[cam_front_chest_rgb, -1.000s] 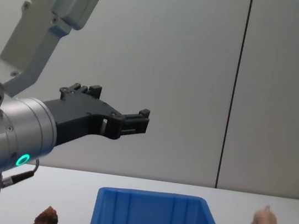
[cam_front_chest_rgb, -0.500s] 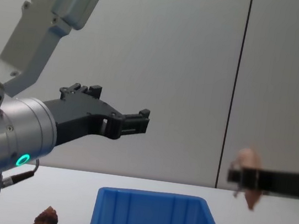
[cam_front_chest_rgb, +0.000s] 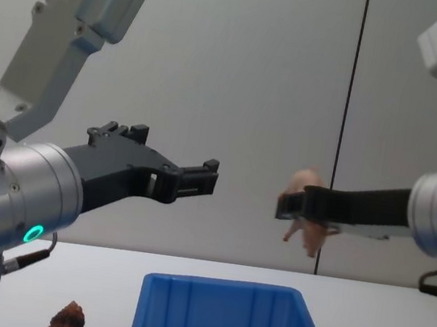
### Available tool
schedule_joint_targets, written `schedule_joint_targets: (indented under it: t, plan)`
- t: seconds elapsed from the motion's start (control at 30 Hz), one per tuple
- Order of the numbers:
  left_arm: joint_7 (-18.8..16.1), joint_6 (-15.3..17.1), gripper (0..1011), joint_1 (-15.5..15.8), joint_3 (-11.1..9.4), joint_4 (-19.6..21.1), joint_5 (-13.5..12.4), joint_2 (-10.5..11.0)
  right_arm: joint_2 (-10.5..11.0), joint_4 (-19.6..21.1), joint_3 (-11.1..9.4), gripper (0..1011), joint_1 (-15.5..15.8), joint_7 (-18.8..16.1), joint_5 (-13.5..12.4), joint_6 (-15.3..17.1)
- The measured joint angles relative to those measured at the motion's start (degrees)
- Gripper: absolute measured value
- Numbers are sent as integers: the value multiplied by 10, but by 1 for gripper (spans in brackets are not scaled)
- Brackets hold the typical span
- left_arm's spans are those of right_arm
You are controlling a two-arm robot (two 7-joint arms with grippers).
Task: Pick up the two dolls from the table and place them into the box.
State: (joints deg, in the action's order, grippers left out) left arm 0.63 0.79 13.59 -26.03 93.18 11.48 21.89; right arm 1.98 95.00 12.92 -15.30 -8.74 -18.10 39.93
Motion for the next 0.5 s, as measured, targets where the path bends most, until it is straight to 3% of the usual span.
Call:
schedule_joint_targets:
  t: [0.3,0.4,0.5]
  plan:
    - [0,0,1006,0,0,0,0,0,-15,-17,3,379,-25,-3,-16,72]
    - [0,0,1005,0,0,0,0,0,-19,-24,4,417,-31,0,-19,89]
    - [0,0,1006,0,0,0,0,0,-26,-36,5,554,-41,7,-22,117]
